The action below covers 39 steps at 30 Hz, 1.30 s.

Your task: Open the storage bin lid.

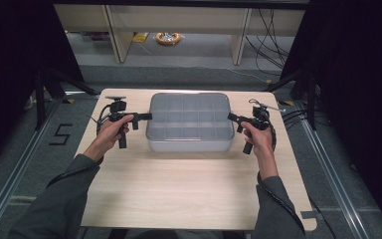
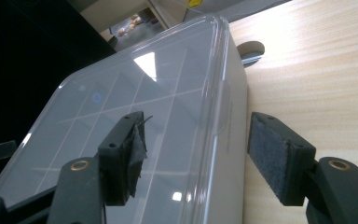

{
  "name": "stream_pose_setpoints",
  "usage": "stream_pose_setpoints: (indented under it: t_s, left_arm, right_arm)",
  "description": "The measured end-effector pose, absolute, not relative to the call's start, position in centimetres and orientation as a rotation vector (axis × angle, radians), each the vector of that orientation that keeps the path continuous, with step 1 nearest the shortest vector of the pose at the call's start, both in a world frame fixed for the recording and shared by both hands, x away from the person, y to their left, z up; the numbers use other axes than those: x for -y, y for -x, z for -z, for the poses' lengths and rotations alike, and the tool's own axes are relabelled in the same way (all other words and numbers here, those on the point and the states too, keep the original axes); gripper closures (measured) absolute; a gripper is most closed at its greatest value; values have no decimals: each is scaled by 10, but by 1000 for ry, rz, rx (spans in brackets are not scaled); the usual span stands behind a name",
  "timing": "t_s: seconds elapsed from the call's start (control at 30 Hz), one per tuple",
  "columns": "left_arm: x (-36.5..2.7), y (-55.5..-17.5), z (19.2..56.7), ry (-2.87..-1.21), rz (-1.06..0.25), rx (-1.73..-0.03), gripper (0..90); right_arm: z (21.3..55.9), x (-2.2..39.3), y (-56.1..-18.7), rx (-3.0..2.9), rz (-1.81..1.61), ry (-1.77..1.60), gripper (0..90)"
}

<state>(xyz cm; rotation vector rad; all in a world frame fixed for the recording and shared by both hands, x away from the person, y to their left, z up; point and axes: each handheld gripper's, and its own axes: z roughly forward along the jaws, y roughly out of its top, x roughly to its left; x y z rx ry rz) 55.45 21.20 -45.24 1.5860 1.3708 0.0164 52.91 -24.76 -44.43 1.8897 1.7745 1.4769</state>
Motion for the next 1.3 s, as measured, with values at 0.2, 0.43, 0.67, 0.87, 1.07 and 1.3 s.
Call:
stream_pose_setpoints:
  t_s: [0.2, 0.43, 0.67, 0.87, 1.07, 1.3]
  left_arm:
    - [-206, -563, 455, -1594, -8, -1392, 327]
    - [-197, -572, 458, -1610, -21, -1398, 372]
    - [-191, -577, 461, -1628, -35, -1407, 412]
    - [-196, -577, 464, -1571, -3, -1446, 522]
    - [-194, -572, 457, -1584, -40, -1429, 555]
    - [-199, -560, 443, -1559, -46, -1392, 607]
  right_arm:
    - [448, 239, -541, -1772, -1443, -1958, 389]
    - [452, 235, -552, -1760, -1456, -1961, 423]
    - [454, 230, -556, -1773, -1422, -1991, 472]
    - [459, 234, -558, -1782, -1410, -1888, 565]
    - [458, 234, -554, -1709, -1436, -1897, 603]
    - [444, 234, -541, -1598, -1540, -1937, 647]
